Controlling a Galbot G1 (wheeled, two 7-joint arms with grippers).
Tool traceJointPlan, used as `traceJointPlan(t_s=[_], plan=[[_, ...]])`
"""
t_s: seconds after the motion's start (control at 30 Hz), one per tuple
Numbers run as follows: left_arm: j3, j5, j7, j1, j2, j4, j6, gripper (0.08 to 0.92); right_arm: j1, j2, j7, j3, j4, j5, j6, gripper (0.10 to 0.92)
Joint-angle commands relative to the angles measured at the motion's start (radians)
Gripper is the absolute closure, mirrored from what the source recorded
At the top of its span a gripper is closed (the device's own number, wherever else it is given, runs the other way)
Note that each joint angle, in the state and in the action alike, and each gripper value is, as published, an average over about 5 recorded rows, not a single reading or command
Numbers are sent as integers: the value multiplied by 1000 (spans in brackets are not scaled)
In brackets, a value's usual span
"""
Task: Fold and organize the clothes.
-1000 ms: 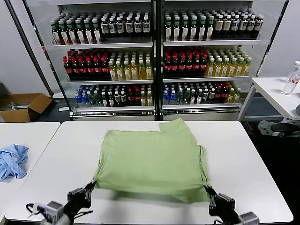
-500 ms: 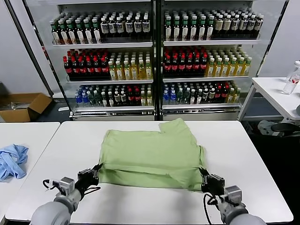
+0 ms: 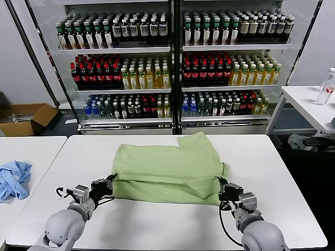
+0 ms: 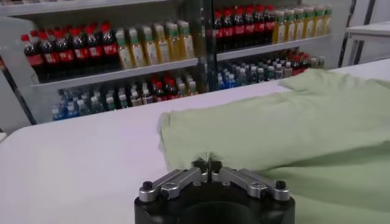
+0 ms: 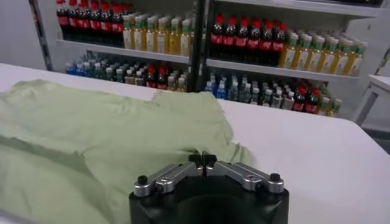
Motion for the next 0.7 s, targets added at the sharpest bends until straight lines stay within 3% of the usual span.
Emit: traceJointPlan(t_s=[0.03, 0.17, 0.3, 0.43, 0.6, 0.7], plan=[[32, 12, 3, -77, -7, 114, -41, 794, 32, 15, 9, -15, -44, -20, -3, 690], [4, 12, 3, -26, 16, 63, -66, 681, -68, 11, 13, 56, 53, -19, -3, 569], [-48, -23, -6, 107, 50, -54, -83, 569, -234, 13, 2, 86, 148, -42, 4, 457], [-65, -71, -42, 225, 63, -153, -18, 447, -262, 36, -1, 59, 108, -98, 31, 344], [-46, -48, -107, 207, 32, -122, 69, 309, -222, 58, 34, 44, 43, -95, 42, 228], [-52, -71, -121, 192, 25, -97, 93, 232, -220, 57, 40, 46, 36, -68, 46, 242]])
